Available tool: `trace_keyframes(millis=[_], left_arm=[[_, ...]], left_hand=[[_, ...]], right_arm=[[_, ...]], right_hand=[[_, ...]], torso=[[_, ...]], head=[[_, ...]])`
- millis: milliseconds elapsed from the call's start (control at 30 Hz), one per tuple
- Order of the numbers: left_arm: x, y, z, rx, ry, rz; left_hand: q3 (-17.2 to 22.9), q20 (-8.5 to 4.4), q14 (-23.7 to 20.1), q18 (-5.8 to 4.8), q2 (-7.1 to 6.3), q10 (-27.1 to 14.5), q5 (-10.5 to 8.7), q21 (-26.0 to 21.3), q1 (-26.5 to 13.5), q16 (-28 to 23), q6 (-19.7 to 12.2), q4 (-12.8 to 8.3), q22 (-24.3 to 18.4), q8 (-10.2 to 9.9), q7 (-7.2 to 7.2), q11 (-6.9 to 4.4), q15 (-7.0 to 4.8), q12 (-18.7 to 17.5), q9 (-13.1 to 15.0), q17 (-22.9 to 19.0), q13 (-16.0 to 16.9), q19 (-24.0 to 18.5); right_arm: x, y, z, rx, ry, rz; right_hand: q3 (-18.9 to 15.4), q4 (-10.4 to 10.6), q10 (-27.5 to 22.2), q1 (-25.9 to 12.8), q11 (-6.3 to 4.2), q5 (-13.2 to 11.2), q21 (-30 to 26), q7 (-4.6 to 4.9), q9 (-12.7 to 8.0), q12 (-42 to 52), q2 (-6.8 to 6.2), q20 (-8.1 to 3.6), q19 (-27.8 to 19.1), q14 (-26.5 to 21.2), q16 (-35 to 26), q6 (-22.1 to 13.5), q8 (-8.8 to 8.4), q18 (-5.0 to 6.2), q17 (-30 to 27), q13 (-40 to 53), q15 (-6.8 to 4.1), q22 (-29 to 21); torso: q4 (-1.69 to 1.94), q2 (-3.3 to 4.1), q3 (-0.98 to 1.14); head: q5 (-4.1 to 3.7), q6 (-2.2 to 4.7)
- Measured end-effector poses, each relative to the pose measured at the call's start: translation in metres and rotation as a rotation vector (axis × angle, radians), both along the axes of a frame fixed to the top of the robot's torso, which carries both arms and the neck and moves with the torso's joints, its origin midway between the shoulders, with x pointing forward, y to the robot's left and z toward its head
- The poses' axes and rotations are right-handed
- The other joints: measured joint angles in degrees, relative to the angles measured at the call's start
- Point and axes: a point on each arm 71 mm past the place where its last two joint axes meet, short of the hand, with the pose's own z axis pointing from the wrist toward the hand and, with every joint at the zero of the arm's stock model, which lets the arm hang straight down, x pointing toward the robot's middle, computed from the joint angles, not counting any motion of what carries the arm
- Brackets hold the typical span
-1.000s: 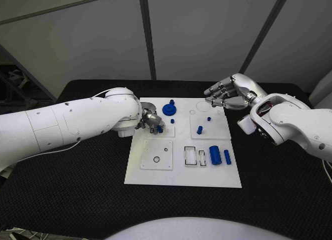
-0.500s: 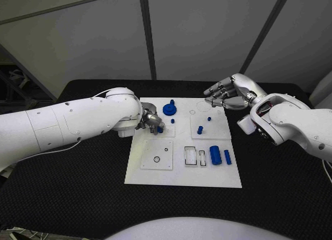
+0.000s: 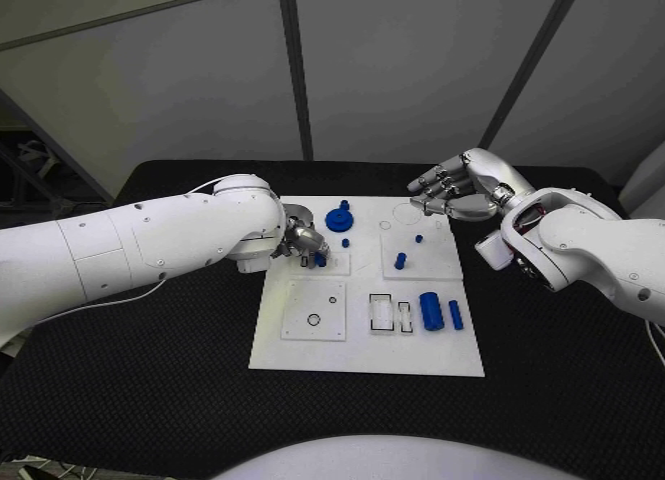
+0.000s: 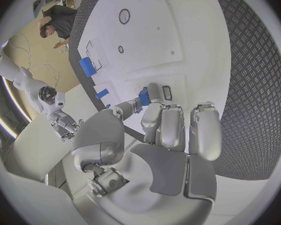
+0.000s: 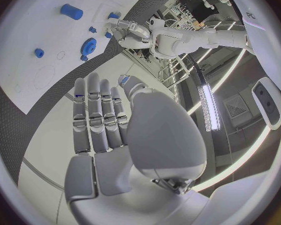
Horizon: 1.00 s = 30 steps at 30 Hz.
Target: Assemble the parts on the task board
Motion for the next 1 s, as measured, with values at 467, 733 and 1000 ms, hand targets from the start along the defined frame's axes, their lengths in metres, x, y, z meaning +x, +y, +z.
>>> trace_keyframes(millis=[467, 733, 1000], left_arm=[[0.0012, -0.0008, 0.0003, 0.011, 0.014, -0.013], [0.0005, -0.0024, 0.0004, 0.010, 0.017, -0.017], [-0.0004, -0.0037, 0.0005, 0.008, 0.016, -0.020]], left_hand=[[-0.16, 0.00, 0.00, 0.00, 0.00, 0.00, 0.00, 0.00, 0.00, 0.00, 0.00, 0.16, 0.00, 0.04, 0.00, 0.00, 0.00, 0.00, -0.05, 0.00, 0.06, 0.00], [-0.55, 0.00, 0.00, 0.00, 0.00, 0.00, -0.22, 0.00, 0.00, 0.00, 0.00, 0.23, 0.00, 0.04, 0.00, 0.00, 0.00, 0.00, -0.04, -0.01, 0.05, 0.00], [-0.74, 0.00, 0.00, 0.00, 0.00, 0.00, -0.22, 0.00, 0.00, 0.00, 0.20, 0.42, 0.00, 0.04, 0.21, 0.00, 0.00, 0.22, -0.04, -0.01, 0.12, 0.00]], right_arm=[[-0.0002, -0.0003, 0.0000, -0.001, 0.000, 0.000], [-0.0002, -0.0003, 0.0000, -0.002, 0.001, 0.000], [-0.0001, -0.0005, -0.0001, -0.002, 0.001, -0.001]], right_hand=[[0.00, 0.00, 0.00, 0.00, 0.00, 0.00, 0.00, 0.00, 0.00, 0.00, 0.00, 0.00, 0.00, 0.00, 0.00, 0.00, 0.00, 0.00, 0.05, 0.01, 0.00, 0.01], [0.00, 0.00, 0.00, 0.00, 0.00, 0.00, 0.00, 0.00, 0.00, 0.00, 0.00, 0.00, 0.00, 0.00, 0.00, 0.00, 0.00, 0.00, 0.04, 0.01, 0.00, 0.01], [0.00, 0.00, 0.00, 0.00, 0.00, 0.00, 0.00, 0.00, 0.00, 0.00, 0.00, 0.00, 0.00, 0.00, 0.00, 0.00, 0.00, 0.00, 0.04, 0.01, 0.00, 0.01]], torso=[[-0.02, 0.04, -0.01], [0.02, 0.01, -0.02], [0.04, -0.01, -0.02]], head=[[-0.18, -0.20], [-0.21, -0.26], [-0.22, -0.13]])
